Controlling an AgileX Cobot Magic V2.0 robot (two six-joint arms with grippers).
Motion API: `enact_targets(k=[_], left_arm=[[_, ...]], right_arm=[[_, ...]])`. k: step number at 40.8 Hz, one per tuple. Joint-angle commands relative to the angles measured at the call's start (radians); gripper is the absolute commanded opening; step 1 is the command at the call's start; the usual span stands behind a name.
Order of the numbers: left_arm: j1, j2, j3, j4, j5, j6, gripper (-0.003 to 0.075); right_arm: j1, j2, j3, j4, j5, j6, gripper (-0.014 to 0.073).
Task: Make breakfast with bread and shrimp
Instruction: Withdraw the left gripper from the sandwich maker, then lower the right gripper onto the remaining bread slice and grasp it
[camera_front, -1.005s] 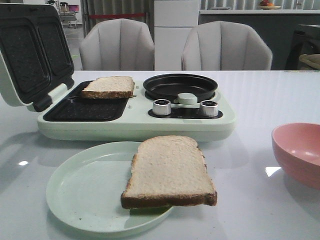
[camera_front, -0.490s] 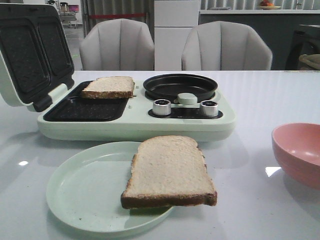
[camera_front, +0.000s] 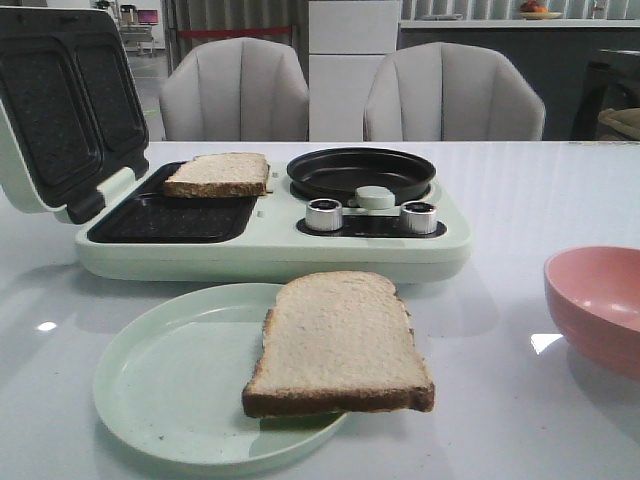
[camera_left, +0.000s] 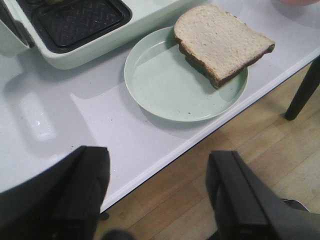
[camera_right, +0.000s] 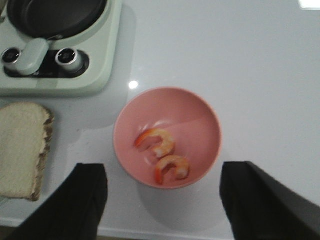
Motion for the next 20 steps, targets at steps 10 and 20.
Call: enact_targets(k=[10, 20], left_arm=[[-0.008, 0.004, -0.026, 0.0, -0.077, -0.008, 0.0476], [-0.008, 0.004, -0.026, 0.0, -0.077, -0.008, 0.0476]], right_arm=[[0.196, 0.227, -0.033, 0.233, 0.048, -0.143, 0.0578], [0.428, 0.429, -0.033, 0.364, -0.081, -0.143, 0.0578]])
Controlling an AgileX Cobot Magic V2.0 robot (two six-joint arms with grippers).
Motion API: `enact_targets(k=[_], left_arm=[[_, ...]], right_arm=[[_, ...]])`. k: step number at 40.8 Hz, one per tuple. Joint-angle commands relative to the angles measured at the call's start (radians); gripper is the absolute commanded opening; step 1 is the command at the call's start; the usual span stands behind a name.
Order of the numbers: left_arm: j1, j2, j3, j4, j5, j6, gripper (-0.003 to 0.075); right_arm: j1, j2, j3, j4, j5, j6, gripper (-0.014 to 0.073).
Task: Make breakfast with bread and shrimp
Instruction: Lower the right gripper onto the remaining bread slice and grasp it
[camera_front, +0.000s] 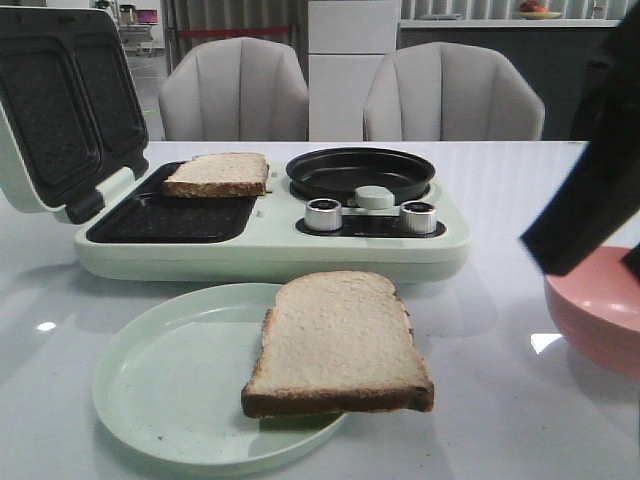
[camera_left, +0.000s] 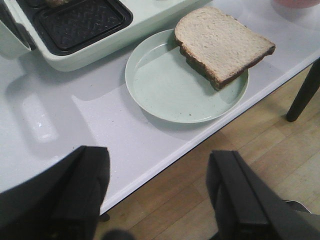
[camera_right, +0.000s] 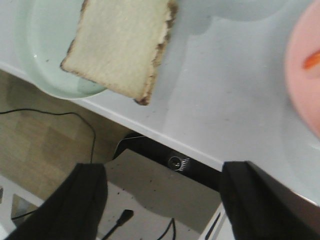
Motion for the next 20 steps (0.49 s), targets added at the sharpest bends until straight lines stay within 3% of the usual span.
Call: enact_targets(k=[1, 20], left_arm=[[-0.008, 0.009, -0.026, -0.003, -0.076, -0.008, 0.0476], [-0.008, 0.009, -0.026, -0.003, -0.076, -0.008, 0.0476]], right_arm=[[0.072, 0.069, -0.033, 0.097, -0.107, -0.017, 0.0578], [0.105, 0.327, -0.055, 0.189, -0.298, -0.017, 0.0578]])
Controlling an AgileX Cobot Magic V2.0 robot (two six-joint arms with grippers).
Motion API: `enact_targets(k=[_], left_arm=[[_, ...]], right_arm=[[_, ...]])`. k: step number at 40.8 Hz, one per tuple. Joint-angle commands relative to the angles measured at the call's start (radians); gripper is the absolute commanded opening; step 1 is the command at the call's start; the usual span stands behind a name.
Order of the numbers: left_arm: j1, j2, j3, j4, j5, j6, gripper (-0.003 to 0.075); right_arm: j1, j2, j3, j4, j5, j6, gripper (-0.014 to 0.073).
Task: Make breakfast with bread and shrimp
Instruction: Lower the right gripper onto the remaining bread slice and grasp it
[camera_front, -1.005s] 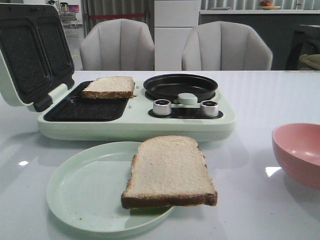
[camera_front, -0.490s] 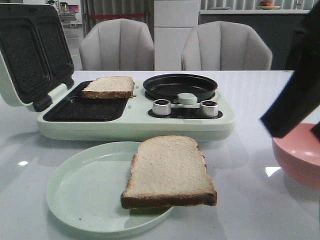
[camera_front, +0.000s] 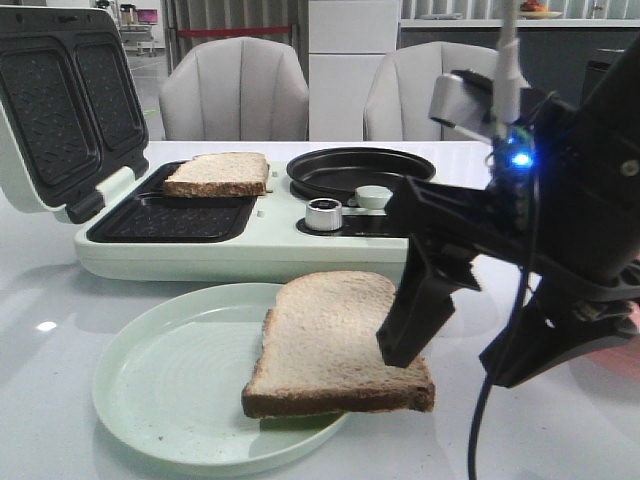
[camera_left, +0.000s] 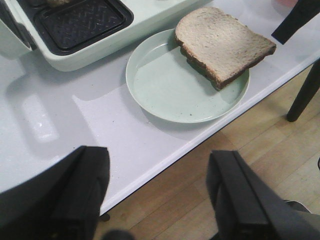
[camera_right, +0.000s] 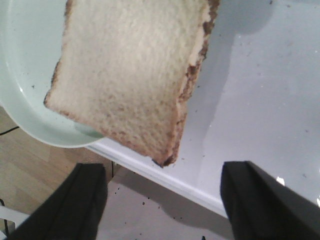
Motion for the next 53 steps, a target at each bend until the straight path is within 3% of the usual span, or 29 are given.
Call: enact_targets(k=[1, 26, 53], left_arm=[[-0.008, 0.009, -0.026, -0.005, -0.076, -0.008, 0.0476], [-0.008, 0.009, -0.026, -0.005, -0.076, -0.008, 0.0476], [-0.008, 0.009, -0.026, -0.005, -0.076, -0.008, 0.0476]], right_arm=[[0.002, 0.002, -0.051, 0.035, -0.035, -0.016, 0.0578], [0.003, 0.151, -0.212, 0.036, -0.028, -0.025, 0.0578], [0.003, 0.173, -0.222, 0.02, -0.04, -0.027, 0.0578]])
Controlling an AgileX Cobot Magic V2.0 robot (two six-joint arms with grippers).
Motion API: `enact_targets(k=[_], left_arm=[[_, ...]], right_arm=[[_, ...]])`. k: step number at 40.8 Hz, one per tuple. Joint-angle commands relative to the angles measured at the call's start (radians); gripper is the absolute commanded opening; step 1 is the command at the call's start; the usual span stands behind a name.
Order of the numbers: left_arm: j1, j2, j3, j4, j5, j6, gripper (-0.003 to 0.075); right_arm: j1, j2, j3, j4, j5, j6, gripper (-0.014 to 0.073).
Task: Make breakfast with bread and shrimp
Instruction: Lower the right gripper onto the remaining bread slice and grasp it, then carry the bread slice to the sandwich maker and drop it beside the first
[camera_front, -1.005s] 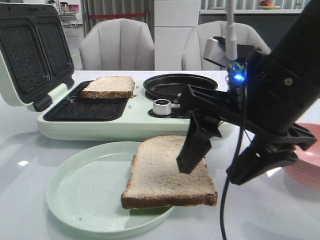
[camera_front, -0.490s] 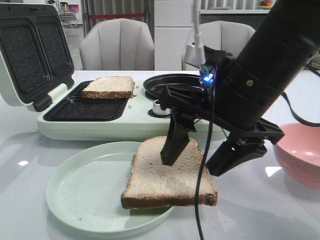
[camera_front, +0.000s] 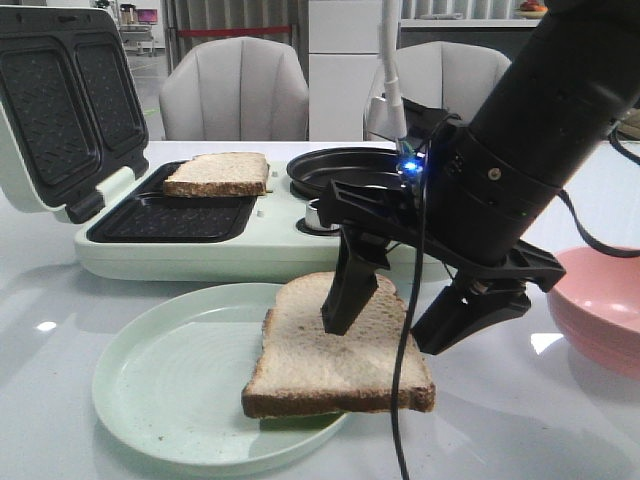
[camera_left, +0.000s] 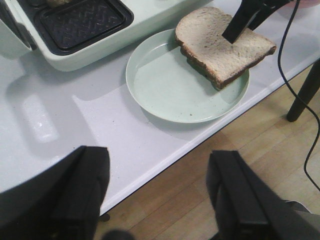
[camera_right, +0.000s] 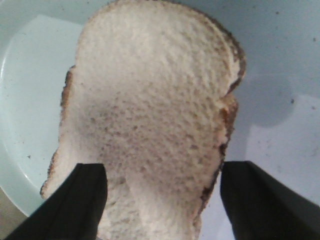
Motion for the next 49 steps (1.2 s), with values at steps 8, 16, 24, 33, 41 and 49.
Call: enact_targets(k=[8, 16, 24, 33, 41, 49], left_arm=[[-0.008, 0.009, -0.026, -0.005, -0.074, -0.008, 0.0476], [-0.008, 0.009, -0.026, -0.005, -0.074, -0.008, 0.0476], [-0.008, 0.009, -0.026, -0.005, -0.074, -0.008, 0.0476], [-0.008, 0.009, -0.026, -0.005, -0.074, -0.008, 0.0476], [-0.008, 0.009, -0.026, -0.005, -0.074, -0.008, 0.0476], [-0.008, 0.009, -0.026, -0.005, -0.074, -0.008, 0.0476]], right_arm=[[0.002, -0.006, -0.033, 0.006, 0.012, -0.015, 0.0578], [0.002, 0.012, -0.033, 0.006, 0.005, -0.015, 0.0486], [0.002, 0.012, -0.042, 0.003, 0.013, -0.015, 0.026], [0.002, -0.036, -0.057, -0.016, 0.038, -0.016, 0.0168], [0.002, -0.12, -0.057, -0.019, 0.037, -0.016, 0.0081], [0.002, -0.216, -0.06, -0.009, 0.025, -0.016, 0.0048]])
